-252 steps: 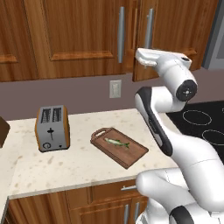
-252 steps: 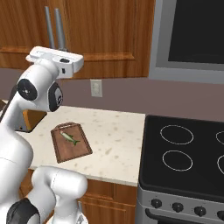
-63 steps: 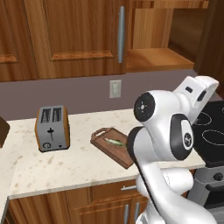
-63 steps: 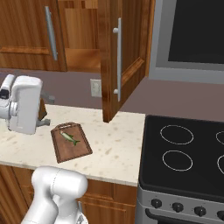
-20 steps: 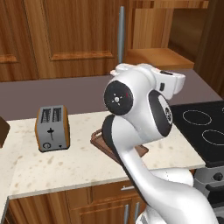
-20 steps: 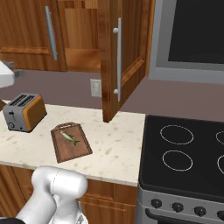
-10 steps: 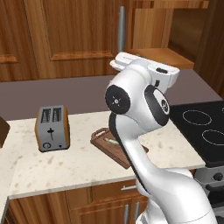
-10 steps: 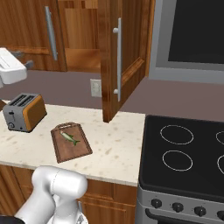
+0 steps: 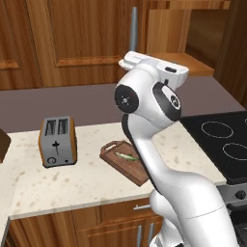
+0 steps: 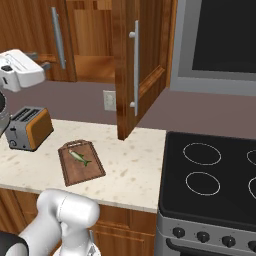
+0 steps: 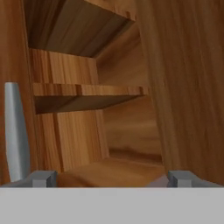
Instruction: Open the cabinet, retrieve the rolling pin, and place it next to the meat on the cutting board to prepare for tenderizing.
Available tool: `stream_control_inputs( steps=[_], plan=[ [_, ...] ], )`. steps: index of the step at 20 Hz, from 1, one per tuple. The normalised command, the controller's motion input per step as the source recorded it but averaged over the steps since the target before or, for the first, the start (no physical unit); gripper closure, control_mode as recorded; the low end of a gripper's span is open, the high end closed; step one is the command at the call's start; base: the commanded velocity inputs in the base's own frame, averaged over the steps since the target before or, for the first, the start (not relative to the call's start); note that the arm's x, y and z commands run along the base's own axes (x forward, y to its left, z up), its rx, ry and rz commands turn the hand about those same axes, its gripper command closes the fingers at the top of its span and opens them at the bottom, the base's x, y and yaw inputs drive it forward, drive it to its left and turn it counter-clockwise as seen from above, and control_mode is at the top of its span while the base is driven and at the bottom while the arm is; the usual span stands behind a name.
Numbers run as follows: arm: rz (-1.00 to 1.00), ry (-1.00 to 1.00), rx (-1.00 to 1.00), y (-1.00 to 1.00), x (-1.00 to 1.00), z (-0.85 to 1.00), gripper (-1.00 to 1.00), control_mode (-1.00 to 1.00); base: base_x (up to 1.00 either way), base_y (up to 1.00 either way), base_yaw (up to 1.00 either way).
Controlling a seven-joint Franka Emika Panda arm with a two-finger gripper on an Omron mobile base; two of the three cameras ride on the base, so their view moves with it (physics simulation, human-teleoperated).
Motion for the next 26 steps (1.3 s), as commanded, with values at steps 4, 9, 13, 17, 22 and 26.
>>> stream_control_inputs(
  steps=[4, 9, 13, 17, 22, 26],
  plan=[
    [0.01, 0.03, 0.0, 0.12, 0.42, 0.0, -1.0, -1.0, 0.0, 0.0, 0.0],
    [0.05, 0.01, 0.0, 0.21, 0.33, 0.0, -1.0, -1.0, 0.0, 0.0, 0.0],
    [0.09, 0.0, 0.0, 0.19, 0.29, 0.0, -1.0, -1.0, 0.0, 0.0, 0.0],
    [0.1, 0.0, 0.0, 0.03, 0.34, 0.0, -1.0, -1.0, 0.0, 0.0, 0.0],
    [0.08, -0.01, 0.0, 0.0, 0.35, 0.0, -1.0, -1.0, 0.0, 0.0, 0.0],
    [0.07, 0.0, 0.0, 0.02, 0.38, 0.0, -1.0, -1.0, 0.0, 0.0, 0.0]
  ],
)
